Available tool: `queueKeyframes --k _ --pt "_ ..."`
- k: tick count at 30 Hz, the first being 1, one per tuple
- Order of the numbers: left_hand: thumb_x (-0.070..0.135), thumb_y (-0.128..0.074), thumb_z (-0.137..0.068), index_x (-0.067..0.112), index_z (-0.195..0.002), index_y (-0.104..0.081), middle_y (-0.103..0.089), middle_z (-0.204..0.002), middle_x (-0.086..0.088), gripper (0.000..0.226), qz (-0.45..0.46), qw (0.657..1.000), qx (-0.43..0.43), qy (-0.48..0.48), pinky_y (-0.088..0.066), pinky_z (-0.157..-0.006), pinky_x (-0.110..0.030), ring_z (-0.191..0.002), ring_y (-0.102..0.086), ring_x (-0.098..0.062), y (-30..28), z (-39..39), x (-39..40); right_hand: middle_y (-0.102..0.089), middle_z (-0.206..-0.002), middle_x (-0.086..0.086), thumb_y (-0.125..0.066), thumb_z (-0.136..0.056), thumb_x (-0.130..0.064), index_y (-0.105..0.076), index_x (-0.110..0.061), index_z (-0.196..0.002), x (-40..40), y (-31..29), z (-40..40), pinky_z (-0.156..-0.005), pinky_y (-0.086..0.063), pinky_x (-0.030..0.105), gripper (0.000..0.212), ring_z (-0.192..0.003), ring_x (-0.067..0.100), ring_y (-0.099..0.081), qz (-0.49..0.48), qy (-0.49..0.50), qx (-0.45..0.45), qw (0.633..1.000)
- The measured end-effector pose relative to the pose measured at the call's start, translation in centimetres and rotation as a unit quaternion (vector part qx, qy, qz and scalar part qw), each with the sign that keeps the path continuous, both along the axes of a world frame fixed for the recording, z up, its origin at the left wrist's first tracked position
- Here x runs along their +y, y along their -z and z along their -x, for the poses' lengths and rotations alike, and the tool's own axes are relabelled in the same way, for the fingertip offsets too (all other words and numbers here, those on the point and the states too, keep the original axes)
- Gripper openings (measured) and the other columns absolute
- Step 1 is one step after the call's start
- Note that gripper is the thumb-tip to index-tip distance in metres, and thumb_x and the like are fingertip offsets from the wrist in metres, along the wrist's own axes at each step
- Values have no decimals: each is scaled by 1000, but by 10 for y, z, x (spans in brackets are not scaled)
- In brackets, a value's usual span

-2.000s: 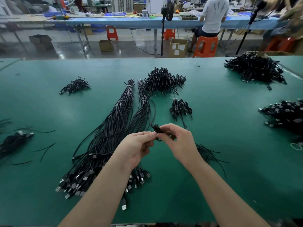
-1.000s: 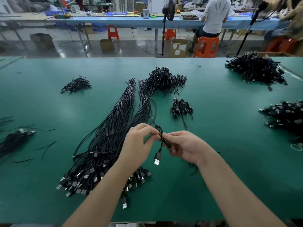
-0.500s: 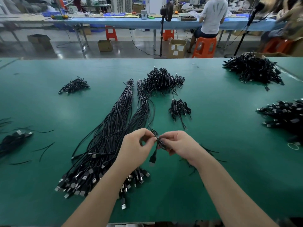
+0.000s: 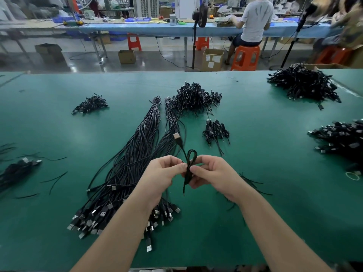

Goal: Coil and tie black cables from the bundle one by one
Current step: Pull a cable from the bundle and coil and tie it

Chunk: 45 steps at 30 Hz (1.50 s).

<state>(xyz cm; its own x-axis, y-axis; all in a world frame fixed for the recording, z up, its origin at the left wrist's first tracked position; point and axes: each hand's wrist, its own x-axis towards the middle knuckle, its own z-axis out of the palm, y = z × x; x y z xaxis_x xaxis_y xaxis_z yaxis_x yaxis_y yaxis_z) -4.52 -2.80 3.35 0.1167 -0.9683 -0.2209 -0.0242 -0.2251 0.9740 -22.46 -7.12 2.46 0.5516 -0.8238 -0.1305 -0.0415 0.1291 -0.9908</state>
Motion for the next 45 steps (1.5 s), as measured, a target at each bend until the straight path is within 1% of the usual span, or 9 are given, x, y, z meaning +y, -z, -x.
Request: queueKeyframes --k 3,8,12,15,18,24,33,39,45 --pt "9 -74 -89 11 -83 -70 -65 -74 -11 8 114 986 -124 -1 -48 -68 -32 -67 -54 -14 1 5 4 -73 -88 19 -63 -93 -13 -63 -1 -94 -2 -3 3 -57 -58 27 12 -58 16 -66 -130 -21 -67 989" --pt "0 -73 -86 14 -83 -67 -63 -83 8 15 316 890 -325 37 -52 -71 -37 -78 -60 -18 6 4 7 -70 -76 11 -65 -84 -15 -67 0 -93 -1 2 6 -48 -54 22 18 -50 10 -61 -289 -16 -145 946" --pt "11 -74 -88 19 -81 -68 -66 -75 8 13 226 928 -297 12 -51 -65 -25 -68 -59 -8 10 3 4 -73 -86 17 -60 -96 -15 -66 -3 -107 -1 3 2 -54 -58 27 18 -59 17 -66 -231 18 -87 969" --pt "18 -74 -90 20 -81 -71 -69 -72 -1 9 104 975 -197 -25 -47 -63 -25 -62 -55 -7 11 3 -1 -71 -101 0 -60 -98 -12 -57 -26 -131 0 4 5 -66 -61 34 37 -81 15 -69 31 92 101 990" --pt "17 -73 -91 13 -86 -73 -65 -70 -4 7 47 994 -88 -49 -43 -58 -23 -59 -51 -8 10 4 -3 -63 -115 -22 -70 -91 -11 -63 -38 -128 3 5 4 -76 -59 27 46 -99 7 -65 205 35 126 970" --pt "11 -70 -93 8 -90 -72 -65 -67 2 5 50 998 -4 -28 -38 -51 -22 -53 -43 -10 6 12 1 -76 -84 -11 -67 -93 -8 -74 -30 -100 3 4 -4 -76 -53 16 24 -79 9 -72 192 100 83 973" --pt "11 -72 -91 10 -87 -72 -61 -64 6 4 55 998 -6 -2 -39 -55 -21 -55 -45 -7 4 10 3 -76 -77 -8 -68 -92 -8 -72 -31 -99 5 5 -2 -69 -53 16 24 -68 10 -72 197 98 82 972" --pt "1 -73 -88 7 -82 -68 -63 -66 7 9 97 995 -35 13 -44 -59 -14 -58 -52 -2 0 9 5 -71 -65 6 -67 -93 -12 -56 -6 -113 1 -6 1 -55 -53 25 23 -53 15 -63 27 56 42 997" --pt "-1 -75 -84 16 -80 -68 -65 -76 13 18 272 922 -274 21 -46 -69 -12 -75 -60 -5 -4 9 4 -57 -74 9 -69 -80 -17 -56 -8 -91 1 -10 1 -37 -40 16 19 -41 6 -44 -252 24 -104 962"
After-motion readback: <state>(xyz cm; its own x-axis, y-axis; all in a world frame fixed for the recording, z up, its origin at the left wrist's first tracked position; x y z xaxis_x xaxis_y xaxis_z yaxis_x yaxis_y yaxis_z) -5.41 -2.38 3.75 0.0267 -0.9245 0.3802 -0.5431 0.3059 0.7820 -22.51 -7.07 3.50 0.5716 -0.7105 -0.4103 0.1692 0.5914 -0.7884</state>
